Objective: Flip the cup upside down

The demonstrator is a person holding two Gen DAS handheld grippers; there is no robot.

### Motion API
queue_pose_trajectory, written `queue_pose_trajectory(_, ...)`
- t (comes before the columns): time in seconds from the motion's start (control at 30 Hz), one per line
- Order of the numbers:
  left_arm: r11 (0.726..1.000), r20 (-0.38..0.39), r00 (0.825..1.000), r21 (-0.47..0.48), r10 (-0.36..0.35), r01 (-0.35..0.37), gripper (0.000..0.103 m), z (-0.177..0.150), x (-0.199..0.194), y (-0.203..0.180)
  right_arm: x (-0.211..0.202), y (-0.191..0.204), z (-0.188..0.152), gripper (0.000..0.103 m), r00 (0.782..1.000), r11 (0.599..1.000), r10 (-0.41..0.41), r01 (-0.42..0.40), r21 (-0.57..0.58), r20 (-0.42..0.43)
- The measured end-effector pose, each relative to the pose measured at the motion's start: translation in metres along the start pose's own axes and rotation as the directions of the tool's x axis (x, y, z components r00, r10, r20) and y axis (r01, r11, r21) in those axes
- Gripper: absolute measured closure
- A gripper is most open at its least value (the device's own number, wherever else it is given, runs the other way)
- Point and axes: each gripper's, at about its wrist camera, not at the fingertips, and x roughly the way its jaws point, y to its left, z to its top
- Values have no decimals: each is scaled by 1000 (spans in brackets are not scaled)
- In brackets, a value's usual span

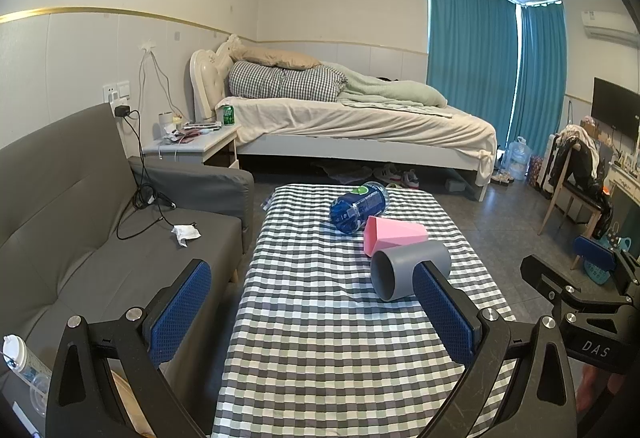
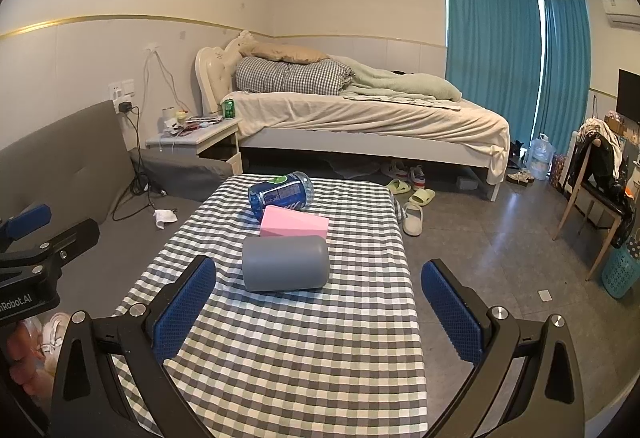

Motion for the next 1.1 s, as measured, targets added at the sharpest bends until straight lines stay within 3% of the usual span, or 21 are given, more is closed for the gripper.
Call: queue_pose_trajectory(1.1,1000,-20,1000,4,-7,8,0,0,2,-2,2,1,-1,0,1000,1000,4,-4,4,-22)
